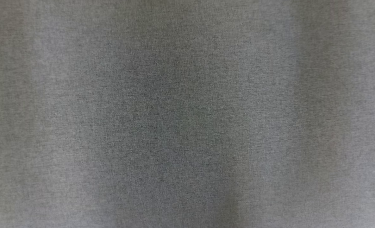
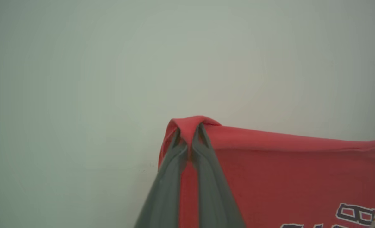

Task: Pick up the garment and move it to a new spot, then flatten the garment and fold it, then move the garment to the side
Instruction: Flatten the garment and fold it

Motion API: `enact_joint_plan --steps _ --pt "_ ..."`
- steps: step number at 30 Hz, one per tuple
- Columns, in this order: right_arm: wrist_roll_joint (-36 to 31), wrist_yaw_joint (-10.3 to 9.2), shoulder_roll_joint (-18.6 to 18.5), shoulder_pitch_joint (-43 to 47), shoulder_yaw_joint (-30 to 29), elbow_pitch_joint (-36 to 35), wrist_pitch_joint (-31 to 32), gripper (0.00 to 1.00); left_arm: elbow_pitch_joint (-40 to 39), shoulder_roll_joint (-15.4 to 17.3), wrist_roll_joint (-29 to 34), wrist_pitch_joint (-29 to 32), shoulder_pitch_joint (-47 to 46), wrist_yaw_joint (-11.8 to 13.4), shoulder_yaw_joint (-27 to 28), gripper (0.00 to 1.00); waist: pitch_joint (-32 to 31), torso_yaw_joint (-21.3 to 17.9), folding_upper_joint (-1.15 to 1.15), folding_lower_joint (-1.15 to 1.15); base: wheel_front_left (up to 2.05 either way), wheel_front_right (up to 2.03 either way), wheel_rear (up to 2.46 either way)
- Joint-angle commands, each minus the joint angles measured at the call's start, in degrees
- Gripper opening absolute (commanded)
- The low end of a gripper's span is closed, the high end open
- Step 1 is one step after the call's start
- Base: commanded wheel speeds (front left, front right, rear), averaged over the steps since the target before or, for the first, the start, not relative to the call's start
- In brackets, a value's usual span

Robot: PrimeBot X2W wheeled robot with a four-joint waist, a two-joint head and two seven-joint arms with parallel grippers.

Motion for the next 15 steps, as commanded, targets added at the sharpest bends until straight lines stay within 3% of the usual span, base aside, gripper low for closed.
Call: enact_joint_plan --steps 1,9,15 --pt "-0.09 -0.16 0.04 -1.03 0.49 0.83 -0.64 0.00 0.65 0.10 -0.75 -0.55 -0.95 0.10 -0.56 0.00 0.58 0.10 -0.02 -0.01 0.00 0.00 0.00" --pt "1.91 -0.16 -0.48 0.10 3.22 2.95 -2.70 0.00 1.08 -0.20 -3.88 -2.48 1.13 0.07 -4.57 0.00 1.19 0.70 -0.02 -0.01 0.00 0.00 0.00" --pt "6.25 -0.16 -1.80 8.06 6.79 -0.63 -4.71 0.00 -4.21 -0.04 -8.43 -7.10 10.64 0.08 -7.65 0.00 -1.73 0.69 -0.02 -0.01 0.00 0.00 0.00"
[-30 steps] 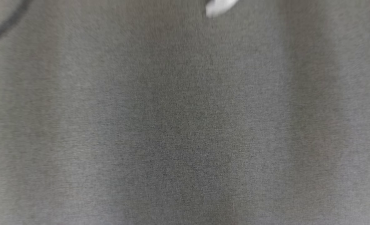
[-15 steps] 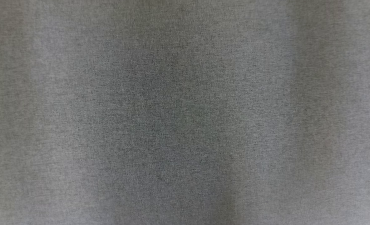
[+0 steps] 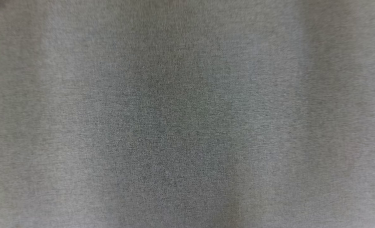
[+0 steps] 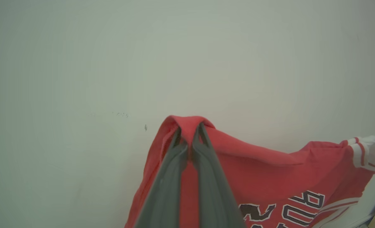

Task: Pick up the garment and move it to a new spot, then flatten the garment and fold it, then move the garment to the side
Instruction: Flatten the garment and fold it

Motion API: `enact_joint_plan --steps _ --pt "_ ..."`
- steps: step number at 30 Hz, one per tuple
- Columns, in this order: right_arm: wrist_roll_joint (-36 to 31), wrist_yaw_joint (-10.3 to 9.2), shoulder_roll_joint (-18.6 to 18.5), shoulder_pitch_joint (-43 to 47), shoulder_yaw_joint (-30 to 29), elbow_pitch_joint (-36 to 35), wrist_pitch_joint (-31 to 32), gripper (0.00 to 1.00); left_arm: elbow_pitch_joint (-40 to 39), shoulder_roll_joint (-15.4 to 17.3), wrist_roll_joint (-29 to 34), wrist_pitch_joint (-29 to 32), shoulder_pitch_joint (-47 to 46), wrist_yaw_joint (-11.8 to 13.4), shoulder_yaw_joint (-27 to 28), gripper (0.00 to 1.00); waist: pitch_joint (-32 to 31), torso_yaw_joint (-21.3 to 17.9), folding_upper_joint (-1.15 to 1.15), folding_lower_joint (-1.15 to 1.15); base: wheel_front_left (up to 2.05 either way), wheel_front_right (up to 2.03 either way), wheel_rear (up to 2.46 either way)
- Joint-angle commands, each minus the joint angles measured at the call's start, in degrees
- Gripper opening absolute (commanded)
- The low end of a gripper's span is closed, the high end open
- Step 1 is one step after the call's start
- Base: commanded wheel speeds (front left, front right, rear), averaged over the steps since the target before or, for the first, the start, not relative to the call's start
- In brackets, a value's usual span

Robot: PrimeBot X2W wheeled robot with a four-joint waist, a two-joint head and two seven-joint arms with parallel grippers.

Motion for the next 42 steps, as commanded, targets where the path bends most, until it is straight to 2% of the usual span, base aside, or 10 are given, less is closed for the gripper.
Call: enact_joint_plan --steps 1,6,7,11,15,18,23,28,42 --pt "1.67 -0.16 -0.54 3.59 1.17 -2.10 -0.73 0.00 -1.59 1.00 -0.66 -1.10 4.40 0.07 -1.07 0.00 -2.18 -0.32 -0.01 0.00 0.00 0.00 0.00" --pt "6.28 -0.16 -4.27 18.72 4.12 -11.31 -1.80 0.00 -8.59 3.00 -3.88 -4.71 20.39 0.08 -0.57 0.00 -6.72 -0.59 -0.01 0.00 0.00 0.00 0.00" --pt "7.93 -0.16 -5.71 25.79 4.46 -15.24 -1.77 0.00 -12.24 3.89 -4.98 -5.55 27.51 0.76 0.41 0.00 -8.54 -0.73 -0.01 0.00 0.00 0.00 0.00" --pt "10.50 -0.16 -8.48 39.96 2.69 -23.43 -1.49 0.00 -20.90 4.15 -5.58 -6.29 42.60 3.75 1.45 0.00 -11.49 -0.34 -0.01 0.00 0.00 0.00 0.00" --pt "11.67 -0.16 -9.11 54.15 0.01 -31.36 -0.25 0.00 -29.79 3.69 -6.13 -6.46 56.15 7.13 2.10 0.00 -14.15 0.04 -0.01 0.00 0.00 0.00 0.00" --pt "11.28 -0.16 -8.20 64.48 -2.90 -36.19 0.84 0.00 -35.06 3.37 -6.09 -6.54 65.47 9.34 2.01 0.00 -16.02 0.28 -0.01 0.00 0.00 0.00 0.00" --pt "9.00 -0.16 -5.51 79.53 -7.26 -43.16 3.60 0.00 -39.20 3.14 -6.74 -6.55 77.90 11.04 1.89 0.00 -18.87 0.38 -0.01 0.00 0.00 0.00 0.00" --pt "5.22 -0.16 -1.15 93.32 -11.99 -49.05 6.97 0.00 -39.88 2.30 -6.27 -6.59 87.81 10.66 2.80 0.00 -21.48 0.10 -0.01 0.00 0.00 0.00 0.00" --pt "0.18 -0.16 6.74 111.73 -18.67 -55.55 13.27 0.00 -39.01 -1.45 -2.19 -6.55 100.80 9.78 3.30 0.00 -25.80 0.88 -0.01 0.00 0.00 0.00 0.00"
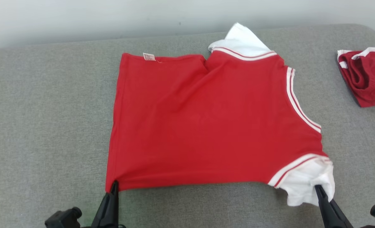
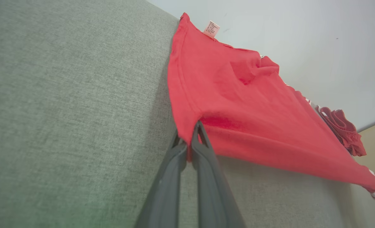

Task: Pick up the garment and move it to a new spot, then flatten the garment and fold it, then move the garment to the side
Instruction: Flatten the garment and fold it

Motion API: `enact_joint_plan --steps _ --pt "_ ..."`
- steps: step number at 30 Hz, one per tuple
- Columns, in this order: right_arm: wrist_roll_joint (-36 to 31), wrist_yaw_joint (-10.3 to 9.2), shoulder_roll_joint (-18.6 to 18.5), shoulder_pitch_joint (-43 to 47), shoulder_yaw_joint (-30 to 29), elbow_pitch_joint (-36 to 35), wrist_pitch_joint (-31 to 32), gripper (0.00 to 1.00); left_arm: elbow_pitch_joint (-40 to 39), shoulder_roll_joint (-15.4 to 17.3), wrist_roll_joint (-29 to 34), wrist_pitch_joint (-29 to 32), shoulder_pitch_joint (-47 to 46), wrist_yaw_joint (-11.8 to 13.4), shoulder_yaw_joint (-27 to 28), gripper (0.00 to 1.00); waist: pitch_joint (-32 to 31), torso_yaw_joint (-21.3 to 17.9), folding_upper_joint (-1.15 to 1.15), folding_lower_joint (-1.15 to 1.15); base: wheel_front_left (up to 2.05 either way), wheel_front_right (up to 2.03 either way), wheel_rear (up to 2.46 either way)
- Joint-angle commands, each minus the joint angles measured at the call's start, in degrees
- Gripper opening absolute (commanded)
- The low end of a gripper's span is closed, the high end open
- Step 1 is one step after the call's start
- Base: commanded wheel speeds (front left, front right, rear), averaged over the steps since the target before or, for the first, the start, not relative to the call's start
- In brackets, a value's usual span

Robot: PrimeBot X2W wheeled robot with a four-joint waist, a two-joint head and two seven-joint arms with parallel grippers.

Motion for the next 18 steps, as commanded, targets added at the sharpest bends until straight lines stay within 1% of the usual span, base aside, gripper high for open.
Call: enact_joint_plan --steps 1,6,9,14,18 --pt "-0.60 -0.16 0.45 0.89 -0.51 -0.61 0.28 0.00 0.13 -0.13 0.77 -0.17 1.00 -0.17 0.30 0.00 -0.43 0.33 0.01 0.01 0.00 0.00 0.00" --pt "-0.92 -0.16 2.18 0.61 -1.41 -2.04 1.80 0.00 0.24 -0.84 2.15 -0.17 1.15 -0.27 0.00 0.00 -0.68 0.50 0.01 0.01 0.00 0.00 0.00" --pt "-0.77 -0.16 2.46 -0.70 -1.99 -2.21 2.59 0.00 1.21 -0.31 3.22 -0.18 -0.94 -1.37 -0.10 0.00 -0.90 0.74 0.01 0.01 0.00 0.00 0.00" --pt "-0.14 -0.16 1.09 -4.82 -1.79 -0.78 5.03 0.00 2.78 0.04 4.73 0.04 -4.55 -2.25 -0.68 0.00 -1.29 0.68 0.01 0.01 0.00 0.00 0.00" --pt "0.12 -0.16 -0.46 -9.04 -1.05 1.56 7.64 0.00 4.48 0.40 5.95 1.69 -8.17 -2.92 -1.77 0.00 -1.25 0.76 0.01 0.01 0.00 0.00 0.00"
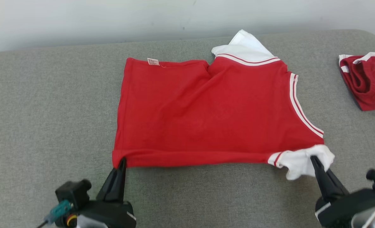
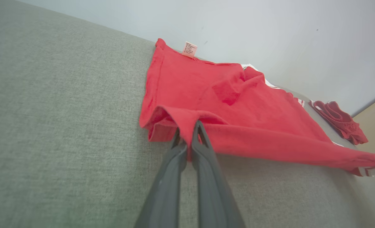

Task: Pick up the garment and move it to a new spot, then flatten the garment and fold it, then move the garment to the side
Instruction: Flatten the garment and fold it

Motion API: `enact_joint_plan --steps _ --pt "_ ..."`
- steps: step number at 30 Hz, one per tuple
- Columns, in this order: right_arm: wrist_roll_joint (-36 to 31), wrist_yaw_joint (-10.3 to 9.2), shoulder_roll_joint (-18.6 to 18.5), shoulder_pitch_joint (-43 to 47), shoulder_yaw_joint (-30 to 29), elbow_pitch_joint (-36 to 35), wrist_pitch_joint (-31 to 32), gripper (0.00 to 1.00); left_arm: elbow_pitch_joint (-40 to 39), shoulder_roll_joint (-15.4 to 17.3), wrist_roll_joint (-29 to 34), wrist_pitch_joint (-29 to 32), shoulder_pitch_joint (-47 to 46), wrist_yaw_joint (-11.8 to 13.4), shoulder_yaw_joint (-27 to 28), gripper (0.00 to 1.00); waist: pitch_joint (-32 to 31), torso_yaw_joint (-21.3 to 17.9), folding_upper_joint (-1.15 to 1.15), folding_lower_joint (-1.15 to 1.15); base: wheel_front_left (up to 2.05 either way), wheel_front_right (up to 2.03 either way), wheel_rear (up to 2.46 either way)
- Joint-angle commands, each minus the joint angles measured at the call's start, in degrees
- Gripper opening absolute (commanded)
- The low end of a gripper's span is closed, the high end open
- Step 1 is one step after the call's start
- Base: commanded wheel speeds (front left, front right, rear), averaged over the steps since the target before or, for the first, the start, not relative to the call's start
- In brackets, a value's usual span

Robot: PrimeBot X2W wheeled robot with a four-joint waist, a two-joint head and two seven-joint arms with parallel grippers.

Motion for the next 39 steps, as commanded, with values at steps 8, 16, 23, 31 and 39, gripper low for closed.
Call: enact_joint_plan --steps 8,16,23,31,39 --pt "0.69 -0.16 -2.56 -11.32 1.33 7.08 3.14 0.00 6.19 0.04 1.77 2.34 -9.27 -1.72 -1.13 0.00 1.86 -0.11 0.00 0.00 0.00 0.00 0.00" --pt "0.25 -0.16 -3.15 -23.13 2.65 18.27 2.74 0.11 14.63 -0.73 2.17 3.44 -17.95 -3.53 -2.00 0.00 4.26 -0.49 0.00 0.00 0.00 0.00 0.00" --pt "-0.71 -0.16 -4.50 -28.03 5.47 25.46 -2.32 1.00 21.20 -2.06 3.11 1.05 -21.80 -4.85 -2.99 1.00 4.38 -0.72 0.00 0.00 0.00 0.00 0.00" --pt "-2.20 -0.16 -9.95 -22.91 9.39 27.05 -9.38 1.00 23.34 -1.72 3.99 -1.48 -17.61 -5.17 -1.64 1.00 1.95 -0.94 0.00 0.00 0.00 0.00 0.00" --pt "-3.96 -0.16 -12.28 -18.26 9.23 29.78 -15.39 1.00 22.68 -1.68 5.90 -1.85 -13.32 -4.64 -0.78 1.00 2.00 -0.93 0.00 0.00 0.00 0.00 0.00"
